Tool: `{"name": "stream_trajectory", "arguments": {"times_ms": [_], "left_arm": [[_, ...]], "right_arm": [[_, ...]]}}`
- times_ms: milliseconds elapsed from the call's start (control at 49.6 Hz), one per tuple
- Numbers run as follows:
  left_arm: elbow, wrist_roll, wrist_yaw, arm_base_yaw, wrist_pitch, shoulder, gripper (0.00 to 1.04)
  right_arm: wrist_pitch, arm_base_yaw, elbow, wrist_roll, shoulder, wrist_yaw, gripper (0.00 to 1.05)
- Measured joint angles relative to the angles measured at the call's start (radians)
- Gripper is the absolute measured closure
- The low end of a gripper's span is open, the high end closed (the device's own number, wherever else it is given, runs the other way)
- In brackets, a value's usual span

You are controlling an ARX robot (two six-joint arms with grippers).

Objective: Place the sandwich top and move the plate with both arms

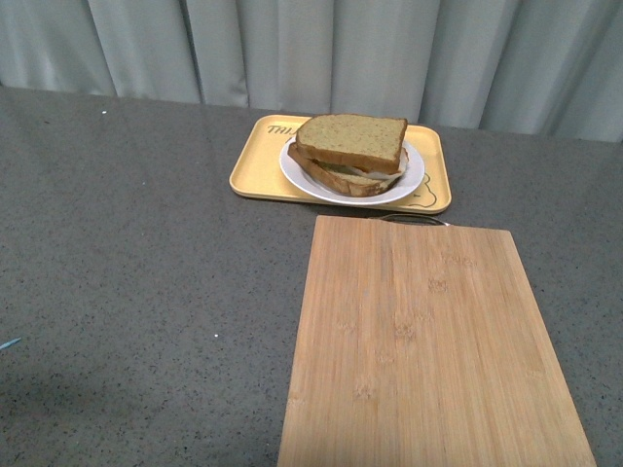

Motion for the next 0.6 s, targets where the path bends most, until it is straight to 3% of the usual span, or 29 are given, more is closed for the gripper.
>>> {"name": "stream_trajectory", "arguments": {"times_ms": [81,605], "left_arm": [[-0.005,0.000,0.000,0.001,-0.153,-0.148,1.01],[-0.051,0.003,0.003,0.002,-0.468,-0.540,1.01]], "right_arm": [[0.000,0.000,0.000,0.000,0.000,-0.001,0.09],[0.000,0.000,0.000,0.000,0.000,0.000,0.09]]}}
